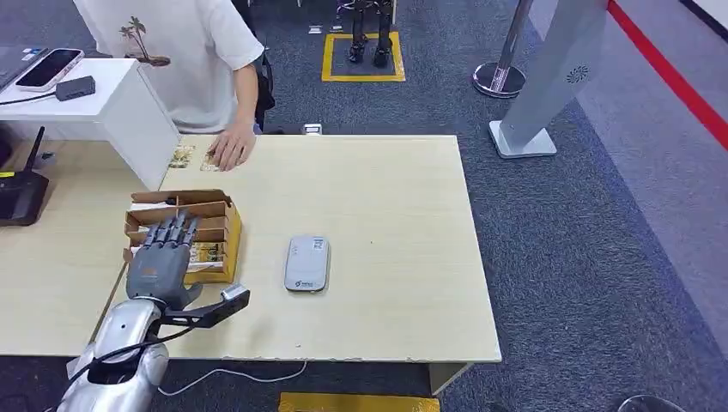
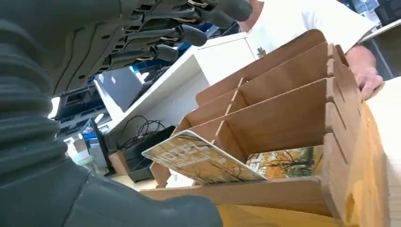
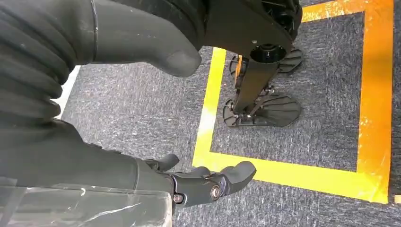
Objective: Pass the card to the sensor for recognition and then transmit it.
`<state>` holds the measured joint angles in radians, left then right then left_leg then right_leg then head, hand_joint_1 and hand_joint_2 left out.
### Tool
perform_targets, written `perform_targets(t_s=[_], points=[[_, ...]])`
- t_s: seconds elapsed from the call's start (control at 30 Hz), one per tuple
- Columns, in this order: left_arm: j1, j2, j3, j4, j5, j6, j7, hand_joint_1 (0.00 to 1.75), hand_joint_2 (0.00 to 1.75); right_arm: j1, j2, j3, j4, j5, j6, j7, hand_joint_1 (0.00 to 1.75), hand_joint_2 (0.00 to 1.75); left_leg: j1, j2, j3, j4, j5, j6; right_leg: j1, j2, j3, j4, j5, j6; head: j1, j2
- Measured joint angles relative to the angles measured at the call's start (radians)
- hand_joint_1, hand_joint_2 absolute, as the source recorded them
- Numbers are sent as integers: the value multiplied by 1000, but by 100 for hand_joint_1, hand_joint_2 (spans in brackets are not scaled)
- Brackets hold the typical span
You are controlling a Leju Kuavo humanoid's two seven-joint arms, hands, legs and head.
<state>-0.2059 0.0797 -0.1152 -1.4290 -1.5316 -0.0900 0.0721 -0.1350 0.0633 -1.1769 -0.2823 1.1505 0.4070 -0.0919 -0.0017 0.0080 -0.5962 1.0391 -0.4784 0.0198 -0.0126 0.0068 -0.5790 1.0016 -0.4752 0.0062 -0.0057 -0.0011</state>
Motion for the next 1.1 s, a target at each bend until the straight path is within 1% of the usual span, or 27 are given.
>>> perform_targets(t_s=[0.6,0.63,0.67,0.9,0.93,0.97,1.0,1.03,1.07,1.1], points=[[-15,-11,-6,25,6,0,0,0,175,-3,0,1,0,1,0,5,0,175,0,0,0,0,0,0,0,0,0,0,0,0,0,0],[-15,-11,-6,25,6,0,0,3,175,-3,0,1,0,1,0,5,0,175,0,0,0,0,0,0,0,0,0,0,0,0,0,0],[-15,-11,-6,25,6,0,0,89,175,-3,0,1,0,1,0,5,0,175,0,0,0,0,0,0,0,0,0,0,0,0,0,0],[-19,-11,-6,25,6,0,0,89,175,-3,0,1,0,1,0,6,0,175,0,0,0,0,0,0,0,0,0,0,0,0,0,0],[-19,-11,-6,25,6,0,0,145,175,-3,0,1,0,1,0,6,0,175,0,0,0,0,0,0,0,0,0,0,0,0,0,0],[-19,-11,-6,25,6,0,0,145,175,-3,0,1,0,1,0,6,0,175,0,0,0,0,0,0,0,0,0,0,0,0,0,0],[-19,-11,-6,25,6,0,0,138,175,-3,0,1,0,1,0,6,0,175,0,0,0,0,0,0,0,0,0,0,0,0,0,0],[-19,-11,-6,25,6,0,0,120,175,-3,0,1,0,1,0,6,0,175,0,0,0,0,0,0,0,0,0,0,0,0,0,0],[-20,-11,-6,26,6,0,0,94,175,-3,0,1,0,1,0,6,0,175,0,0,0,0,0,0,0,0,0,0,0,0,0,0],[-20,-11,-6,26,6,0,0,84,175,-3,0,1,0,1,0,6,0,175,0,0,0,0,0,0,0,0,0,0,0,0,0,0]])
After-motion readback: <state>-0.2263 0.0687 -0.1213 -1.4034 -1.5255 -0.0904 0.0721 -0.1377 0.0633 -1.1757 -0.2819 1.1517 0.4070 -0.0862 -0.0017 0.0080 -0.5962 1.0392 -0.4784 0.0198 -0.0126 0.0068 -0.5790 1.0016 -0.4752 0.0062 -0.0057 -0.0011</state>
